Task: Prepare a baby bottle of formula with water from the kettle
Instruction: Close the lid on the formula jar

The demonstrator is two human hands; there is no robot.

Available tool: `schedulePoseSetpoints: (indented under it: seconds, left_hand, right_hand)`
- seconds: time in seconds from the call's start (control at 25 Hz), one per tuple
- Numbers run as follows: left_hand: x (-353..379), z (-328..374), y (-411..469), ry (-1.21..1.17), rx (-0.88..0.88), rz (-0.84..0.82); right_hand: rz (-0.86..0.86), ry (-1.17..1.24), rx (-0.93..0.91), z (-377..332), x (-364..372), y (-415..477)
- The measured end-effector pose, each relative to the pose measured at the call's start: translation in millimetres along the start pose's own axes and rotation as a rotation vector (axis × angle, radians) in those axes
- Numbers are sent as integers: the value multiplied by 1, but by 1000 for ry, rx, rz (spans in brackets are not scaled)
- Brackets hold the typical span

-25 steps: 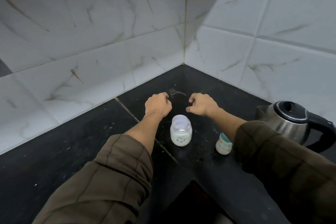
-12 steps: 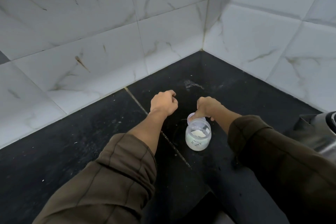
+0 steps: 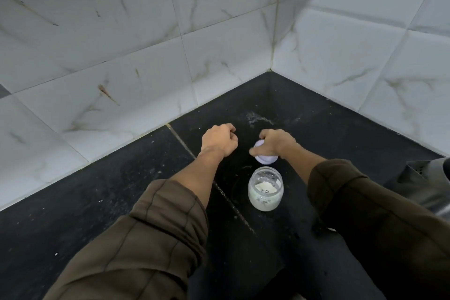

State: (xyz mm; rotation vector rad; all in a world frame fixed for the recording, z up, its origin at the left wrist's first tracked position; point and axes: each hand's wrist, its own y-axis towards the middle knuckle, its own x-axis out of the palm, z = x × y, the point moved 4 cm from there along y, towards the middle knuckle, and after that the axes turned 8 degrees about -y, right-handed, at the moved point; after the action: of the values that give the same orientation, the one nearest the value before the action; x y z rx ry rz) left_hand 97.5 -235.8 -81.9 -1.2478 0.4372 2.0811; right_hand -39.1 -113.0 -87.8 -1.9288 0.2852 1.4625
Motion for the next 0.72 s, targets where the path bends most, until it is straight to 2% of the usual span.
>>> schedulePoseSetpoints:
  seconds: [0.2,0.32,0.44,0.72]
  left_hand:
    - [-7,20,-10,5,26,-25]
    - [-14,34,-20,-3,39,-24]
    - [-16,40,-38,-5,29,-16]
    - [-2,41,-97,-1,-2,-57]
  right_hand:
    - [272,460,-23,12,-44,-27]
    - [373,592,-29,14,-54,-53]
    - [382,563,-46,11,-51,-80]
    - [425,327,-181,2,-16,-139]
